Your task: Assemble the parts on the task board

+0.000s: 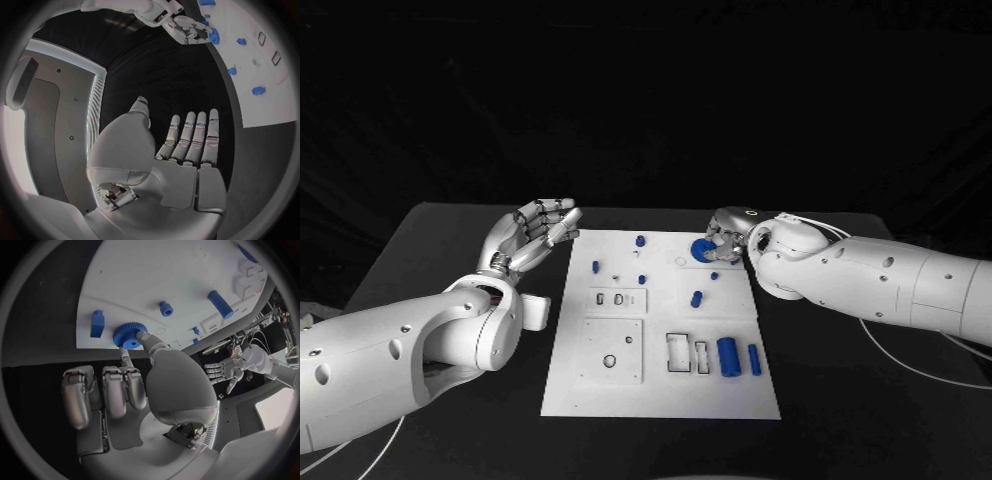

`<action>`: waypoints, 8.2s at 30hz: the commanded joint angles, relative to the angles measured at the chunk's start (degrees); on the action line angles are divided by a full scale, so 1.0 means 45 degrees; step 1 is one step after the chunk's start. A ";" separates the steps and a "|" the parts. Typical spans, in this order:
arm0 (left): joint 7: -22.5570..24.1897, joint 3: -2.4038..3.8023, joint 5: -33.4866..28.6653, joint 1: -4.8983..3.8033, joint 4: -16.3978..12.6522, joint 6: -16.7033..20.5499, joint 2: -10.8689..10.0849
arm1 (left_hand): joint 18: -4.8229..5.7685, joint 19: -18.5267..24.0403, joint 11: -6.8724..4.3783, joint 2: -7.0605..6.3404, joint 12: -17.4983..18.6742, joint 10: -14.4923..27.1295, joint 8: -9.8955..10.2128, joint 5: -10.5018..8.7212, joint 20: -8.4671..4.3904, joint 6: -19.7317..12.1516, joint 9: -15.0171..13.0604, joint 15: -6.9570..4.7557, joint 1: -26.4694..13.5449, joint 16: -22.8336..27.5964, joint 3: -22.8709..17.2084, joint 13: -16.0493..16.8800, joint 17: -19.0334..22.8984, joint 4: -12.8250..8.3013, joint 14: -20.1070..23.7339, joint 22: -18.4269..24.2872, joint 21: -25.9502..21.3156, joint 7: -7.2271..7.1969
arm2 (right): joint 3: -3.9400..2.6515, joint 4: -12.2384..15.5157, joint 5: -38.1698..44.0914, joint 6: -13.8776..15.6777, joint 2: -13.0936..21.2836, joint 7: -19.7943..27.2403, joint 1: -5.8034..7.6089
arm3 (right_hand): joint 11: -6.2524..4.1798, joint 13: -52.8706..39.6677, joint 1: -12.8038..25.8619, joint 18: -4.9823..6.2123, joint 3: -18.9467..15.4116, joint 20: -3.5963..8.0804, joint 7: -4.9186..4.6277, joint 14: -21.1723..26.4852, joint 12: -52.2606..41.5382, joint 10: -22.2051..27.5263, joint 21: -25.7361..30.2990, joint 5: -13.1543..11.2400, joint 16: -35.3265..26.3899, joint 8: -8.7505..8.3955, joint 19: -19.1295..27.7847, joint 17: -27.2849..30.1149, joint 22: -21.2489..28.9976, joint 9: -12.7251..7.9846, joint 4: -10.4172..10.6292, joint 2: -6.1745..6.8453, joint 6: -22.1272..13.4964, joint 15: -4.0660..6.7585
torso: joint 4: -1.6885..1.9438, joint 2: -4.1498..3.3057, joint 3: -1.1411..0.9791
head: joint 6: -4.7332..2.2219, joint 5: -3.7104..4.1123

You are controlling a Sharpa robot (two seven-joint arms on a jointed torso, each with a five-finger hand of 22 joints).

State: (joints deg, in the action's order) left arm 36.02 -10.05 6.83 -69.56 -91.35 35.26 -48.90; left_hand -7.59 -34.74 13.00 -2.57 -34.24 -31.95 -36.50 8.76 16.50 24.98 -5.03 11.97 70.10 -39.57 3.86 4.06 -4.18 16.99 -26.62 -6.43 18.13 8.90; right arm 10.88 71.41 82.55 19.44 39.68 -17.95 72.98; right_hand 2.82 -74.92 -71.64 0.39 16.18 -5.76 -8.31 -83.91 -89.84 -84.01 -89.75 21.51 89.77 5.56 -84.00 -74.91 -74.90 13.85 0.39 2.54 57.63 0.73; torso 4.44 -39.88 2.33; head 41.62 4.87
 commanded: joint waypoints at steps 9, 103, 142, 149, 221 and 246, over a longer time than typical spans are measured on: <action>0.0109 0.0009 0.0071 -0.0013 0.0090 -0.0159 0.0042 | -0.0207 0.0097 0.0002 0.0113 0.0064 -0.0030 0.0070 0.0036 0.0021 0.0067 0.0004 0.0018 0.0025 0.0044 -0.0063 -0.0013 0.0020 -0.0036 0.0011 0.0019 -0.0021 0.1468 | -0.0106 0.0808 -0.1686 0.2784 0.0084 0.1698 0.0077 | 0.0060 -0.3351 -0.0385 -0.0087 0.0027 0.0071 0.0371 -0.1353 -0.0036 -0.1331 -0.0056 0.0064 0.0052 0.0042 -0.1332 -0.3353 -0.3355 -0.0044 -0.0188 -0.0049 0.0693 0.0041 | -0.0023 -0.0007 -0.0004 | -0.0155 -0.0096; 0.0066 0.0017 0.0071 -0.0043 -0.0149 -0.0026 0.0009 | -0.0205 0.0112 0.0001 0.0161 0.0069 -0.0035 0.0089 0.0045 0.0021 0.0081 0.0004 0.0019 0.0067 0.0049 -0.0053 -0.0013 0.0020 -0.0040 0.0005 0.0027 -0.0019 0.1467 | -0.0160 -0.1325 -0.0021 0.1227 -0.3091 0.1585 -0.0438 | -0.0272 -0.3351 0.0047 -0.0087 -0.0517 0.0193 0.0731 -0.1353 -0.0036 -0.1331 -0.0056 -0.1951 0.0052 -0.0393 -0.1332 -0.3353 -0.3355 -0.1599 -0.0007 0.0193 -0.3161 0.0231 | -0.0010 -0.0016 0.0001 | 0.0061 -0.0364; 0.0181 -0.0007 0.0078 0.0056 0.0865 -0.0313 0.0684 | -0.0200 0.0130 0.0005 0.0209 0.0083 -0.0019 0.0116 0.0054 0.0022 0.0070 0.0008 0.0021 0.0102 0.0061 -0.0045 -0.0016 0.0023 -0.0042 0.0017 0.0035 -0.0020 0.1471 | 0.0001 0.2684 -0.5602 0.2199 0.3423 0.4505 0.0113 | -0.0654 -0.3351 -0.0189 -0.0087 -0.1306 0.0526 0.1106 -0.1353 -0.0036 -0.1331 -0.0056 -0.4036 0.0052 -0.0323 -0.1332 -0.3353 -0.3355 -0.1506 0.0837 -0.0314 -0.1546 0.0569 | -0.0445 0.0167 -0.0226 | 0.0012 0.0472; 0.0178 -0.0011 0.0092 0.0071 0.0852 -0.0325 0.0632 | -0.0197 0.0139 0.0008 0.0230 0.0090 -0.0008 0.0125 0.0057 0.0022 0.0061 0.0010 0.0024 0.0117 0.0067 -0.0047 -0.0018 0.0025 -0.0044 0.0027 0.0038 -0.0022 0.1473 | 0.0007 0.1916 -0.5264 0.1933 0.3118 0.4230 -0.0324 | -0.0733 -0.3351 -0.0624 -0.0087 -0.1337 0.0610 0.1151 -0.1353 -0.0036 -0.1331 -0.0056 -0.3970 0.0052 -0.0388 -0.1332 -0.3353 -0.3355 -0.1559 0.0721 -0.0327 -0.1606 0.0651 | -0.0438 0.0157 -0.0191 | 0.0072 0.0489; 0.0112 -0.0011 0.0185 0.0068 0.0540 -0.0222 0.0268 | -0.0188 0.0168 0.0015 0.0299 0.0104 0.0015 0.0151 0.0079 0.0023 0.0048 0.0014 0.0033 0.0162 0.0083 -0.0036 -0.0019 0.0028 -0.0047 0.0049 0.0049 -0.0027 0.1480 | 0.0001 0.0222 -0.3036 0.0824 0.1586 0.2175 -0.0840 | -0.0826 -0.3351 -0.1411 -0.0087 -0.1322 0.0773 0.1210 -0.1353 -0.0036 -0.1331 -0.0056 -0.4081 0.0052 -0.0159 -0.1332 -0.3353 -0.3355 -0.1630 0.0764 -0.0912 -0.0607 0.0782 | -0.0398 0.0145 -0.0209 | 0.0200 0.0325; 0.0114 -0.0010 0.0187 0.0068 0.0568 -0.0213 0.0257 | -0.0187 0.0170 0.0015 0.0304 0.0104 0.0015 0.0152 0.0081 0.0023 0.0049 0.0014 0.0033 0.0166 0.0083 -0.0035 -0.0018 0.0028 -0.0047 0.0050 0.0050 -0.0027 0.1480 | 0.0000 0.0488 -0.3904 0.2153 0.1693 0.2901 -0.0840 | -0.0696 -0.3351 -0.2032 -0.0087 -0.1284 0.0665 0.1199 -0.1353 -0.0036 -0.1331 -0.0056 -0.4018 0.0052 0.0138 -0.1332 -0.3353 -0.3355 -0.1533 0.0757 -0.1475 0.0732 0.0661 | -0.0415 0.0144 -0.0215 | 0.0051 0.0167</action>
State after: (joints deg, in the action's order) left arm 35.98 -10.13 7.29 -69.22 -88.70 34.80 -47.81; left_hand -7.57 -34.33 13.00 -1.81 -33.91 -31.95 -36.04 8.76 16.49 24.98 -5.03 11.97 70.86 -39.58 3.86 4.06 -4.13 16.99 -26.62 -6.29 18.13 8.90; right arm 10.89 73.06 67.37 25.91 47.17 -6.91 69.22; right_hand -0.57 -75.03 -78.97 0.39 10.29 -2.46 -3.00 -84.03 -90.20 -83.85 -89.74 3.12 89.77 6.08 -84.00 -74.90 -74.95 6.82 4.16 -2.94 60.10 4.11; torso 2.59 -39.20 1.37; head 42.09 5.82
